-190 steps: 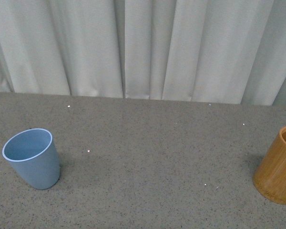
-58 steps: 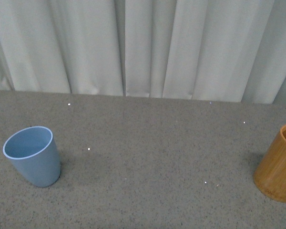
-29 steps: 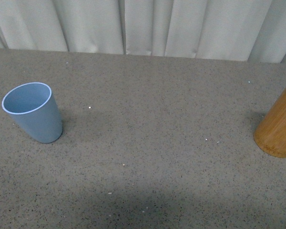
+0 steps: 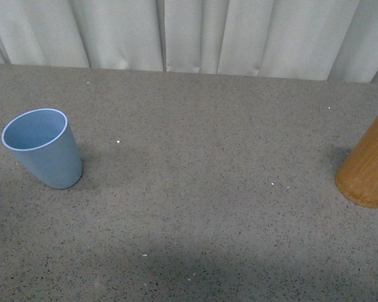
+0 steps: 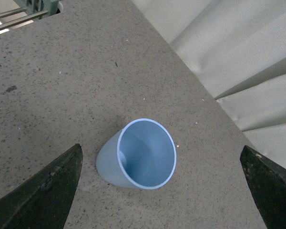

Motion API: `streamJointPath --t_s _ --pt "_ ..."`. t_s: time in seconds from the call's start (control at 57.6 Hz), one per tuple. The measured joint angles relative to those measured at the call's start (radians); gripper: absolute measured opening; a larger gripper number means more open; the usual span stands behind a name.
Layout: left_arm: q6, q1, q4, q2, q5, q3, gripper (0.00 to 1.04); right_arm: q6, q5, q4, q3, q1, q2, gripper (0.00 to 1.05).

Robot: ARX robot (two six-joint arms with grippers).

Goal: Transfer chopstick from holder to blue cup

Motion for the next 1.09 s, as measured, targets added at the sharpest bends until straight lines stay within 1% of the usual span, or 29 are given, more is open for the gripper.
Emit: streamJointPath --t_s 0.226,0.382,0.573,0.869,1.094 --pt "0.028 -0.034 0.013 0.181 0.005 0.125 0.98 0.000 0.000 0.000 0.000 0.000 0.000 0.95" --pt "0.073 -0.056 -0.060 0.275 0.009 0.192 0.98 0.000 0.000 0.000 0.000 0.000 0.000 0.95" --pt "0.079 -0.051 -0.111 0.299 0.004 0.193 0.98 0.000 0.000 0.000 0.000 0.000 0.000 0.95" --pt "0.113 -0.055 -0.113 0.299 0.050 0.167 0.98 0.000 0.000 0.000 0.000 0.000 0.000 0.95" --pt "0.126 -0.058 -0.126 0.323 0.056 0.159 0.98 0.000 0.000 0.000 0.000 0.000 0.000 0.95"
